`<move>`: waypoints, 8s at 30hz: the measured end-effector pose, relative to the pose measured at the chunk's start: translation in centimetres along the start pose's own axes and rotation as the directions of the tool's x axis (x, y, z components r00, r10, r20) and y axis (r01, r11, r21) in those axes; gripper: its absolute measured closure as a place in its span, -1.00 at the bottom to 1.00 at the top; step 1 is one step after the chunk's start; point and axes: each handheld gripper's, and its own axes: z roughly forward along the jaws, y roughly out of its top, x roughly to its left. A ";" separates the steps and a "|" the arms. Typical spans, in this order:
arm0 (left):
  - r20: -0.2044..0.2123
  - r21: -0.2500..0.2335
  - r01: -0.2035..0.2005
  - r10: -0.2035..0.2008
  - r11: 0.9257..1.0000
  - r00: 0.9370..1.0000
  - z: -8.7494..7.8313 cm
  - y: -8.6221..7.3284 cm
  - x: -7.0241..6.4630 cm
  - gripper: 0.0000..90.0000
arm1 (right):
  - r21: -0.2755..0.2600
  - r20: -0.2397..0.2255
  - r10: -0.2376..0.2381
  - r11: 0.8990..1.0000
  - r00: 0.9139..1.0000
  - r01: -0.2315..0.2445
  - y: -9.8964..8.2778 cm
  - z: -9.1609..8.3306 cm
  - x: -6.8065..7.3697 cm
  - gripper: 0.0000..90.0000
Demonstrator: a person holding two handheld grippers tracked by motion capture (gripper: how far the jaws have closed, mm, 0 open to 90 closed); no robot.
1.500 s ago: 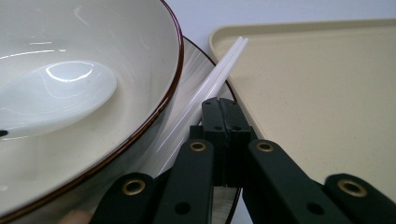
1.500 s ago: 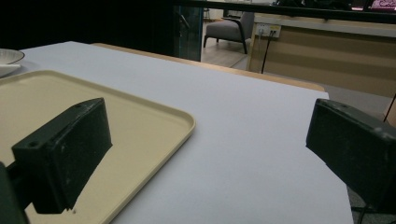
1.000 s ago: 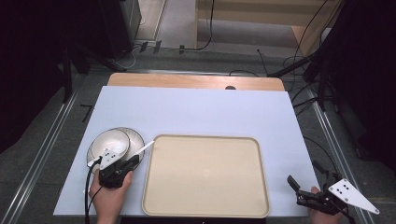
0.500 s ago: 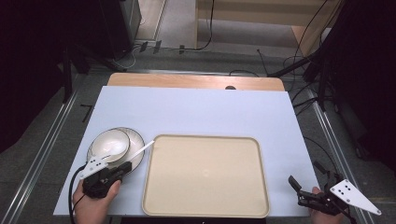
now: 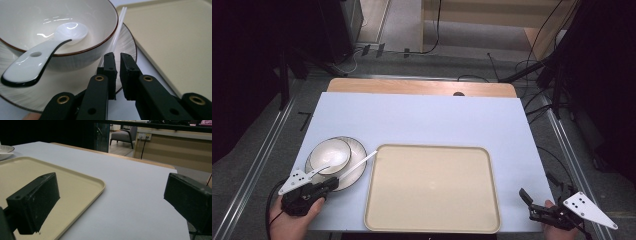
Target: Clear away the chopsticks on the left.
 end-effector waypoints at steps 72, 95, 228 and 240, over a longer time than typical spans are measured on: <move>0.035 0.091 -0.083 0.080 0.992 0.996 1.6 1.1 -1.5 0.92 | -0.007 0.005 -0.003 1.000 1.000 0.003 0.0 -0.1 -0.2 -1.00; 0.110 0.126 -0.041 0.027 0.991 0.994 4.6 2.0 -6.6 0.92 | -0.013 0.007 -0.008 1.000 1.000 0.008 0.1 -0.3 -0.1 -1.00; 0.062 0.082 0.028 -0.033 0.996 0.998 9.2 4.4 -6.9 0.76 | -0.012 0.008 0.003 1.000 1.000 -0.002 -0.3 -0.2 -0.6 -1.00; 0.079 0.085 -0.026 0.020 0.996 0.997 5.9 3.8 -5.7 0.75 | -0.013 0.011 0.002 1.000 1.000 -0.002 -0.2 -0.3 -0.5 -1.00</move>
